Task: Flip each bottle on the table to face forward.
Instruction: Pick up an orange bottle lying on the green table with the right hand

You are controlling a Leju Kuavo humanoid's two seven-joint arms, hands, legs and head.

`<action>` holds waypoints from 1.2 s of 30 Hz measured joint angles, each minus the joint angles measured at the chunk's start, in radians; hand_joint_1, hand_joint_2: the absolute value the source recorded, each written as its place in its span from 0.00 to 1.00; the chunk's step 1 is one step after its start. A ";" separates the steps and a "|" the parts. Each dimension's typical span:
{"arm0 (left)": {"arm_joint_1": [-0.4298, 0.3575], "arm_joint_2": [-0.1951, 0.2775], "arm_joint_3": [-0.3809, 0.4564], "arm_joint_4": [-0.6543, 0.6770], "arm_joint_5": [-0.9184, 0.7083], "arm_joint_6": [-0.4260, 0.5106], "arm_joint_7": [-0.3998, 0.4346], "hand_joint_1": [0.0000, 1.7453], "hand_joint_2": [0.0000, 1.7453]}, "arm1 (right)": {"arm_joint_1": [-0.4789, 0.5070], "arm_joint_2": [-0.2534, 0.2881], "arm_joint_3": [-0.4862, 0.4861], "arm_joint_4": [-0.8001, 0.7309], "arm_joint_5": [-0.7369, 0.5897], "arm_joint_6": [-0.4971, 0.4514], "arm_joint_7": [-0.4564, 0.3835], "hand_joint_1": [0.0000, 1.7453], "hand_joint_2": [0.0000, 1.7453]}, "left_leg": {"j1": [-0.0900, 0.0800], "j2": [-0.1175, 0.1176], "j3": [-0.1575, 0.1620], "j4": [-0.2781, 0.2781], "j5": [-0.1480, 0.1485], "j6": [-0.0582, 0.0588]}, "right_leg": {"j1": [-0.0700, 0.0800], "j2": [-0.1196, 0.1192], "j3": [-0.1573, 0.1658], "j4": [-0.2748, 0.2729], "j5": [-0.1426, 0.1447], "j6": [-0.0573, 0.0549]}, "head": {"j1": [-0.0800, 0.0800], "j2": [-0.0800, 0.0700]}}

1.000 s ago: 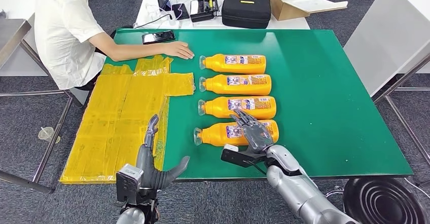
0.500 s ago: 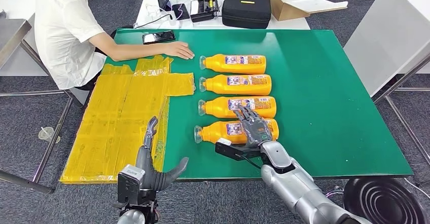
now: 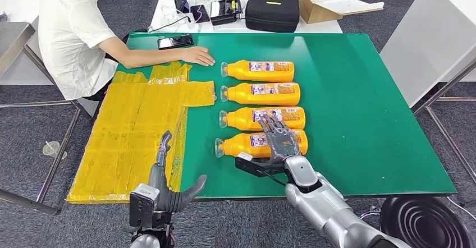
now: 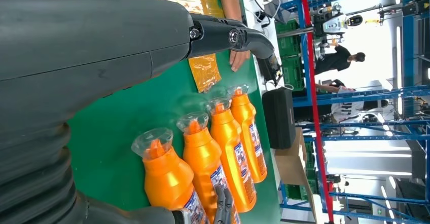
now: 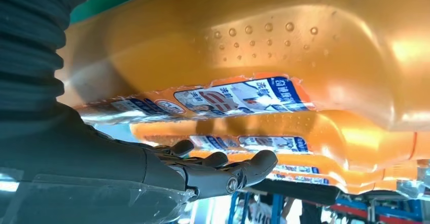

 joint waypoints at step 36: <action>0.036 -0.001 0.028 -0.031 -0.017 0.036 0.014 0.00 1.00 | 0.189 -0.083 -0.081 -0.199 -0.030 0.046 0.002 1.00 1.00 | 0.000 -0.001 0.006 0.000 -0.002 0.001 | 0.000 -0.001 0.002 -0.001 -0.002 0.001 | 0.000 0.000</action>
